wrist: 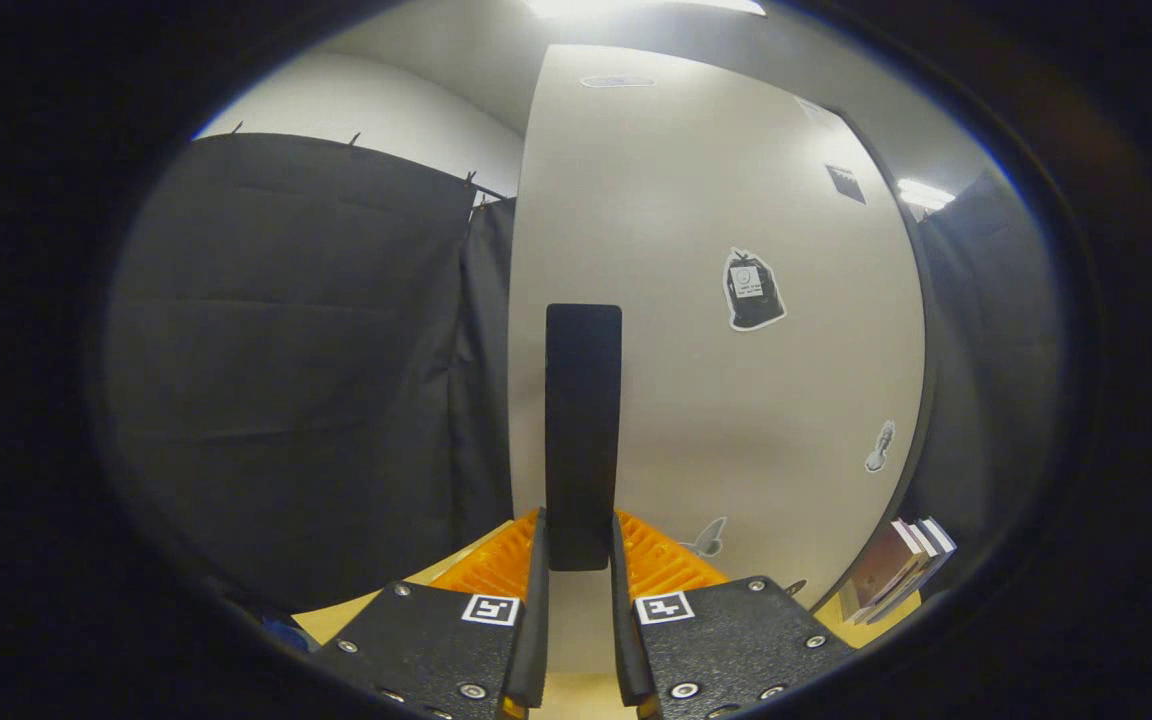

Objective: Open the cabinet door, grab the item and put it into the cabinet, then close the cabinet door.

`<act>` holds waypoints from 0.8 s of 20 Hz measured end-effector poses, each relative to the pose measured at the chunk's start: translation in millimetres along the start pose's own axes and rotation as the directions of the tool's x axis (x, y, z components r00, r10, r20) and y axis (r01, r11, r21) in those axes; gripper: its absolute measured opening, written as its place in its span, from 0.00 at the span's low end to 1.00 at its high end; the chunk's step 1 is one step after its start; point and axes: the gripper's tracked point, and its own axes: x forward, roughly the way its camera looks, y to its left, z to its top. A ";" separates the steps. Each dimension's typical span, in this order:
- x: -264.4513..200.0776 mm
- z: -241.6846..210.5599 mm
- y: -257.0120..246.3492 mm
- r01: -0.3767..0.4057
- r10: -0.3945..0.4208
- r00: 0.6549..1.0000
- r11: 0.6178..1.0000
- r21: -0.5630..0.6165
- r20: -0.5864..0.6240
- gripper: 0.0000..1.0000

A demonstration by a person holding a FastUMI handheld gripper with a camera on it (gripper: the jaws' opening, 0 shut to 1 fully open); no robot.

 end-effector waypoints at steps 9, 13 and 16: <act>-17.1 -2.0 -8.5 -0.174 0.175 0.985 0.985 0.013 -0.003 0.28; -21.6 -3.7 -14.5 -0.225 0.225 0.974 0.974 0.008 -0.001 0.28; -28.8 -3.9 -18.6 -0.244 0.245 0.970 0.970 0.008 -0.006 0.28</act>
